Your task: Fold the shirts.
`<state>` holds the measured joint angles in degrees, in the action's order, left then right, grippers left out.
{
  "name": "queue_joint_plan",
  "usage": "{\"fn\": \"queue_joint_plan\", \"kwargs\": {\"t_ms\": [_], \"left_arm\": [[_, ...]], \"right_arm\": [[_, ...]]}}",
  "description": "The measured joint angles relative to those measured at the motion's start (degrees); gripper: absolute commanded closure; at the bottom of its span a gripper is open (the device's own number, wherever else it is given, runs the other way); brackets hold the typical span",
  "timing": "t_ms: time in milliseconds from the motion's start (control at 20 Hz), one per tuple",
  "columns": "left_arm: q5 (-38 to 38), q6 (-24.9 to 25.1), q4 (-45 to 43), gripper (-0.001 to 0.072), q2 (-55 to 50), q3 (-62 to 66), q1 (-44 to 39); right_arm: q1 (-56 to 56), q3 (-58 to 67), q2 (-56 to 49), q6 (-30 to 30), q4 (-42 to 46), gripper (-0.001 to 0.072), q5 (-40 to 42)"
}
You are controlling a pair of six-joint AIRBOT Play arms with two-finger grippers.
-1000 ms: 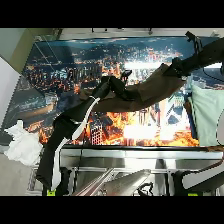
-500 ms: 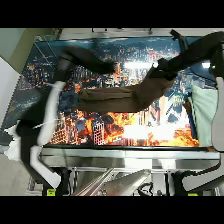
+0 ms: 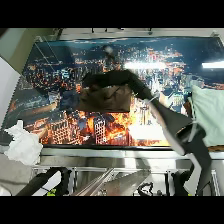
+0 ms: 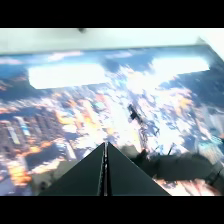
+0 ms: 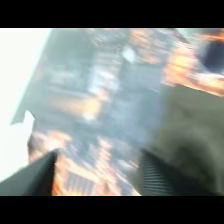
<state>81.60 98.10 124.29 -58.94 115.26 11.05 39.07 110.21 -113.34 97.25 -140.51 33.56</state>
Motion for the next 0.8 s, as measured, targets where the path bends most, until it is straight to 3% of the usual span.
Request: {"fn": "queue_joint_plan", "kwargs": {"t_ms": [100, 200, 250, 300, 550, 800], "left_arm": [[-0.15, 1.07, -0.15, 0.0694, 4.98, -3.69, 2.62], [-1.55, 2.05, -0.17, 0.0693, 9.62, -9.07, 4.96], [-2.49, 2.54, -0.2, 0.0693, 11.74, -12.09, 5.95], [-3.56, 3.02, -0.2, 0.0693, 13.46, -14.73, 6.64], [-8.11, 4.44, -0.2, 0.0693, 19.39, -25.64, 8.17], [-10.51, 5.03, -0.15, 0.0693, 21.97, -31.3, 8.46]], "right_arm": [[1.7, 0.31, 0.02, 0.76, 2.27, 0.0304, -3.82], [-0.7, 0.37, 2.58, 1.33, 7.02, 0.026, 0.13], [-3.43, 0.44, 4.57, 1.31, 9.29, 0.0097, 3.78], [-6.51, 0.5, 6.29, 1.03, 11.56, 0.0058, 7.34], [-22.73, -1.36, 8.44, -7.91, 20.06, 0.0058, 30.47], [-26.93, -3.89, 1.75, -10.97, 18.88, 0.0058, 39.19]]}}
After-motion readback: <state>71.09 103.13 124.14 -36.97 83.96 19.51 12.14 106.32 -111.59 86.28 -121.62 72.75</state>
